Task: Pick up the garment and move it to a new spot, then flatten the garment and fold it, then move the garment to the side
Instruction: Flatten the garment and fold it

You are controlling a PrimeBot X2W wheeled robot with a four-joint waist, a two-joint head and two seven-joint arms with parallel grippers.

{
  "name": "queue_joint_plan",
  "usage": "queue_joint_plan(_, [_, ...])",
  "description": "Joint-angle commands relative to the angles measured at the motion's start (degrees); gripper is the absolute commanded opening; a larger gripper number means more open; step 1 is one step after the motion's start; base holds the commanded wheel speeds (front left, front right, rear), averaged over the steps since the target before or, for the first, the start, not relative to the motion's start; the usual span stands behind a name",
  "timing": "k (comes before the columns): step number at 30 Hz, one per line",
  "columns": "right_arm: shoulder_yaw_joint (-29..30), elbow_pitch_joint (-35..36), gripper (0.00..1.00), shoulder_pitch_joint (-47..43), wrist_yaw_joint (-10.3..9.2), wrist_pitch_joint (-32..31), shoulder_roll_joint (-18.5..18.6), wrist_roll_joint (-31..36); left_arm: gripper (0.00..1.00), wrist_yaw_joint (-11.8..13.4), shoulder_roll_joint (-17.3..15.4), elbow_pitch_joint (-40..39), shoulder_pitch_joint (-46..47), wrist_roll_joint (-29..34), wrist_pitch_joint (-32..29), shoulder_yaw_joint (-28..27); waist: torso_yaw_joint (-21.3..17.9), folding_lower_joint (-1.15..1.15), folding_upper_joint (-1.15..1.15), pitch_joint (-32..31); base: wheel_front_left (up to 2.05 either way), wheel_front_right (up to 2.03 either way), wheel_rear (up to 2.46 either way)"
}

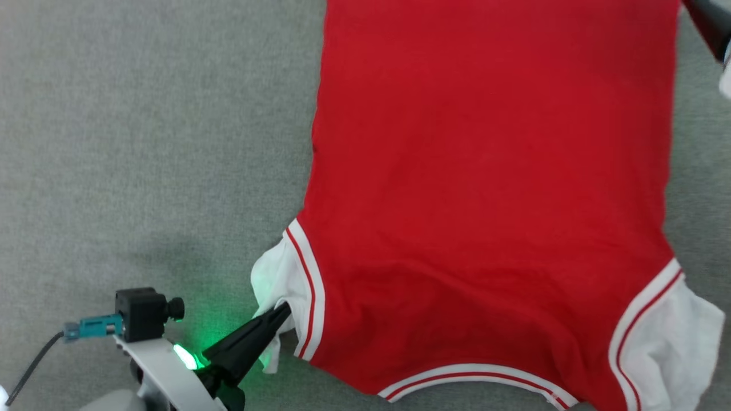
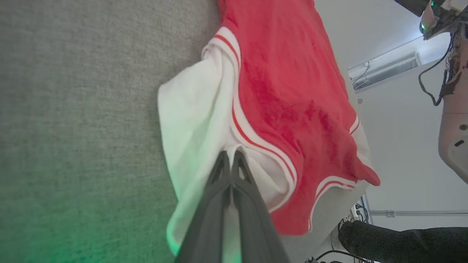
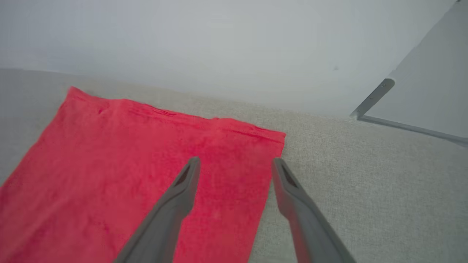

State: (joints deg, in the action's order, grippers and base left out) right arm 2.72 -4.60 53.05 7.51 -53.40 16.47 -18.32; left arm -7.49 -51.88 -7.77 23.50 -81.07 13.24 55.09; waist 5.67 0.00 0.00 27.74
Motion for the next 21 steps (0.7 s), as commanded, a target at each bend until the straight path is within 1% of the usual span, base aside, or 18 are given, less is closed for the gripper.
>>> queue_joint_plan(1, [-0.55, -2.53, 1.00, 2.12, -0.04, -0.07, 0.73, 1.82, 0.00, 0.05, 0.15, -0.31, 1.18, 0.44, 0.32, 0.23, 2.03, 0.00, 0.00, 3.56, 0.00, 0.00, 0.00])
queue_joint_plan(4, [0.46, -10.85, 1.00, 7.12, -0.04, -1.82, 0.37, 4.70, 0.00, 0.05, 0.08, -0.64, 2.63, 0.89, 0.59, 1.29, 3.05, 0.00, 0.00, 5.19, 0.00, 0.00, 0.00])
queue_joint_plan(8, [2.63, -17.97, 1.00, 12.04, -0.04, -3.61, 1.18, 8.23, 0.00, 0.07, -0.15, -1.14, 4.50, 1.03, 0.90, 2.78, 4.35, 0.00, 0.00, 7.12, 0.00, 0.00, 0.00])
queue_joint_plan(12, [5.49, -22.66, 1.00, 15.52, -0.04, -4.56, -0.15, 11.38, 0.00, 0.12, -1.00, -1.29, 6.06, 0.70, 1.19, 3.65, 4.83, 0.00, 0.00, 9.42, 0.00, 0.00, 0.00])
queue_joint_plan(16, [7.45, -25.61, 1.00, 17.83, -0.04, -4.72, -0.70, 14.99, 0.00, 0.26, -1.02, -1.14, 7.54, 0.29, 1.42, 4.43, 4.94, 0.00, 0.00, 11.04, 0.00, 0.00, 0.00])
queue_joint_plan(19, [7.92, -27.84, 1.00, 17.66, -0.04, -5.38, -1.26, 18.03, 0.00, 0.38, -1.14, -0.86, 8.28, -0.05, 1.44, 4.90, 4.74, 0.00, 0.00, 11.54, 0.00, 0.00, 0.00])
queue_joint_plan(21, [8.19, -29.35, 1.00, 17.59, -0.04, -6.40, -2.27, 18.83, 0.00, 0.42, -1.23, -0.65, 8.69, -0.11, 1.55, 5.06, 4.56, 0.00, 0.00, 11.69, 0.00, 0.00, 0.00])
